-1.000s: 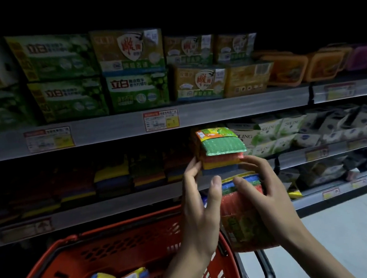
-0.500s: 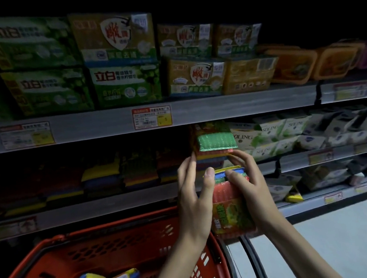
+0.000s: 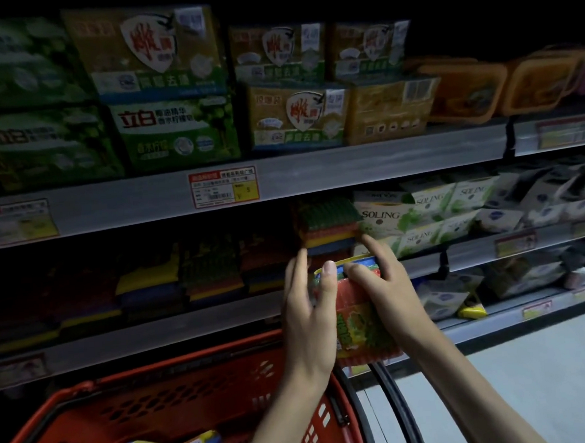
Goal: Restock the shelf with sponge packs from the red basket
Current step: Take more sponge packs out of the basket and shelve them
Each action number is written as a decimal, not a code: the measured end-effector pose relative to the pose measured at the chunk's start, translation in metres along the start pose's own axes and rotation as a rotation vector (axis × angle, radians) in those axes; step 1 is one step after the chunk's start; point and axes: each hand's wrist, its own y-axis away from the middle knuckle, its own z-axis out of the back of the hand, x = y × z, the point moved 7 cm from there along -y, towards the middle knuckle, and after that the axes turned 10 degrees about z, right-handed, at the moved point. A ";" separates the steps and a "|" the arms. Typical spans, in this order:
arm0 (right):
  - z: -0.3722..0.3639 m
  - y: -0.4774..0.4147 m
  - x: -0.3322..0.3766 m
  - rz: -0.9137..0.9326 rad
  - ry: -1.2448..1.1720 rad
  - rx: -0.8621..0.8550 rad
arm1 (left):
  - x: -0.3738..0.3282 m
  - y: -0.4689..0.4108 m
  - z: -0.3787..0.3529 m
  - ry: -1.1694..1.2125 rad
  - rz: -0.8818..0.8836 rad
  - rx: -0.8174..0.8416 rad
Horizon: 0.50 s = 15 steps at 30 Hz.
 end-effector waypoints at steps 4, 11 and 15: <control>0.000 0.001 0.000 -0.014 -0.024 -0.016 | 0.001 -0.001 0.000 0.006 0.007 -0.037; 0.003 -0.001 0.003 -0.042 -0.057 -0.012 | -0.007 -0.006 -0.005 -0.026 -0.023 -0.068; 0.002 -0.003 0.002 -0.049 -0.076 -0.018 | -0.005 -0.008 -0.007 -0.082 -0.026 -0.089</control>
